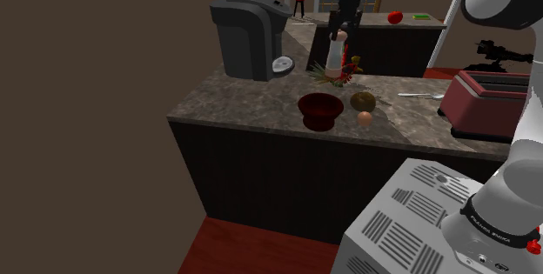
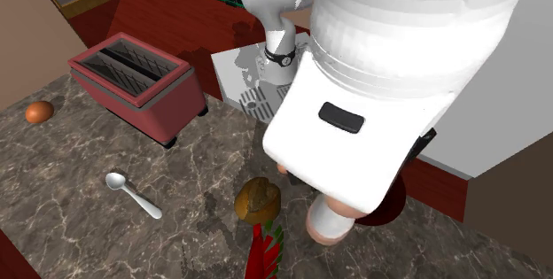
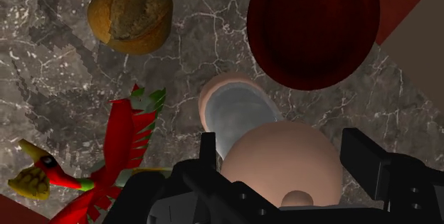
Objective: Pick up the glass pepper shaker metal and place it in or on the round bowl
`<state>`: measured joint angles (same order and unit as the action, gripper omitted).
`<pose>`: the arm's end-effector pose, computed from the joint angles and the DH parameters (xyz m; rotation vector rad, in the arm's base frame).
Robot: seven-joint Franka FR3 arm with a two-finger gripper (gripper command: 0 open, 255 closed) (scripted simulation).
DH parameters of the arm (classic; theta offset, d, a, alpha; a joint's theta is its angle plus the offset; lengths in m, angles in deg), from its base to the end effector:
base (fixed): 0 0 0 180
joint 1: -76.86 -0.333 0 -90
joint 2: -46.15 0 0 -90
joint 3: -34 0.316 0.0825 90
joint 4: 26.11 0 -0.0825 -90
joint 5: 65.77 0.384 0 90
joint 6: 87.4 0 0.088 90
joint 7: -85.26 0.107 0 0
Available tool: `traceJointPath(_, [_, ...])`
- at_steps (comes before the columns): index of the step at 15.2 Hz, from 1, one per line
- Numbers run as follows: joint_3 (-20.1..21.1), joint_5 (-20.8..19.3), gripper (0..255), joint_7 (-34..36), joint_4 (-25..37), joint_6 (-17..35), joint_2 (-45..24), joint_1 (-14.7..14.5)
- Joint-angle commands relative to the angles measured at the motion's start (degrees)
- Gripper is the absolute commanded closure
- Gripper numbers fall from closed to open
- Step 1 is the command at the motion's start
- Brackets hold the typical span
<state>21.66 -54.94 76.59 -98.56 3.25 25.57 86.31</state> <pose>0.6274 -0.2017 0.5561 -3.0044 0.3352 0.0050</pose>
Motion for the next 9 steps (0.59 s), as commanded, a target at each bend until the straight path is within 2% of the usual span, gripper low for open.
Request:
traceJointPath(1, [0.01,0.06,255,0.20,1.78,-1.44,-0.35,0.10])
traceJointPath(9, [2.51,-2.45,255,8.66,-7.57,-2.03,10.86,-6.28])
